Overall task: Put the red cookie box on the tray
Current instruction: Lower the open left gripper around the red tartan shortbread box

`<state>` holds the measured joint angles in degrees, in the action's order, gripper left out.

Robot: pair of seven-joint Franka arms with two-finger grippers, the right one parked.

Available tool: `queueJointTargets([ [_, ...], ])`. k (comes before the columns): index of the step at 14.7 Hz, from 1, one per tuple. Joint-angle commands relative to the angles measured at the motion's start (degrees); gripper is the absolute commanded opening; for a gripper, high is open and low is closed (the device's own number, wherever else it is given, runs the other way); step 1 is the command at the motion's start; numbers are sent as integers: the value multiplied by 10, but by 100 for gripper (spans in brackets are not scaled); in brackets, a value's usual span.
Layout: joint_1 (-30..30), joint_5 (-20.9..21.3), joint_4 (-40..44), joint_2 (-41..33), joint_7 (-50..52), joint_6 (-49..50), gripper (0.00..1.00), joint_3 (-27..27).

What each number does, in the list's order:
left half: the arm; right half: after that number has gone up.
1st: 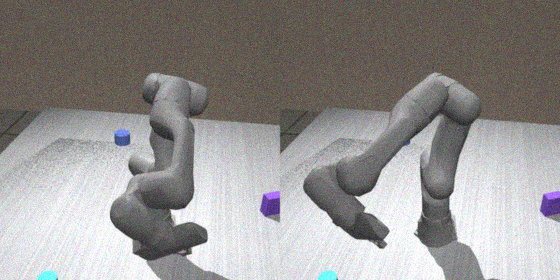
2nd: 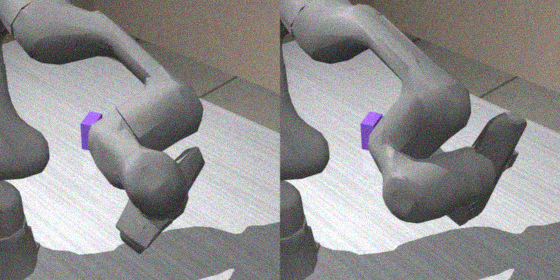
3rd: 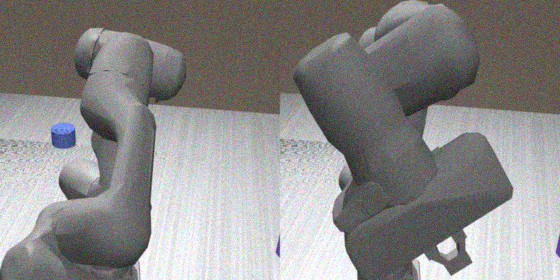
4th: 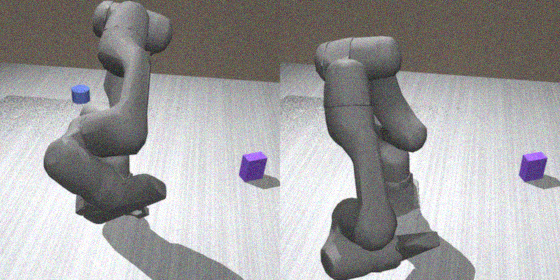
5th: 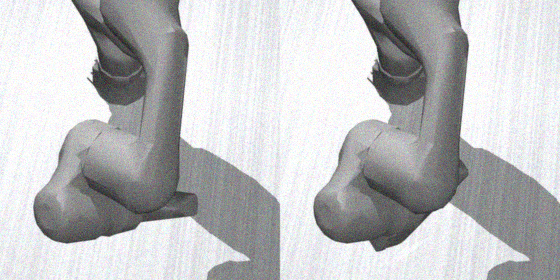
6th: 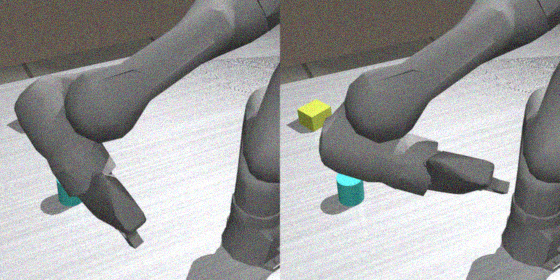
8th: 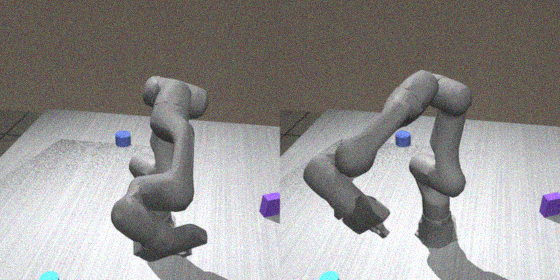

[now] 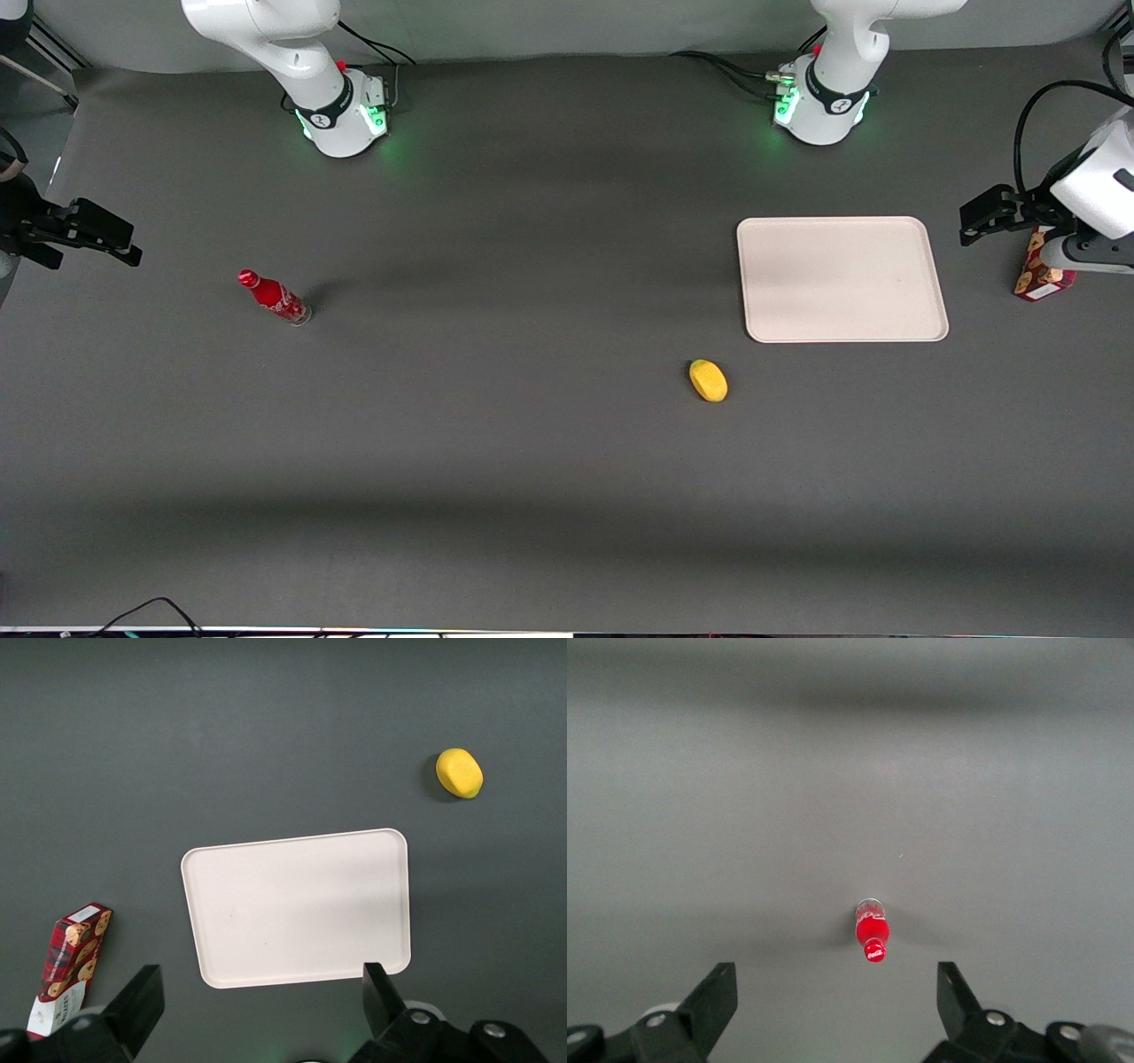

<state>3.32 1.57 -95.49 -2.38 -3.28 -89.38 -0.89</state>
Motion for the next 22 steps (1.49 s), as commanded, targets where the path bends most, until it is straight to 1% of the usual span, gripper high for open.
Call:
queueJointTargets([
  [1,6,2,10,5,6,2,100,-2],
  [5,8,5,17,12,2,4,100,10],
  [12,6,4,17,11,11,22,100,10],
  [17,-22,4,16,12,-18,18,100,11],
  [19,-53,4,15,12,-48,17,100,15],
  [20,-80,4,15,12,-51,18,100,34],
  [22,-165,4,16,12,-49,21,100,103],
])
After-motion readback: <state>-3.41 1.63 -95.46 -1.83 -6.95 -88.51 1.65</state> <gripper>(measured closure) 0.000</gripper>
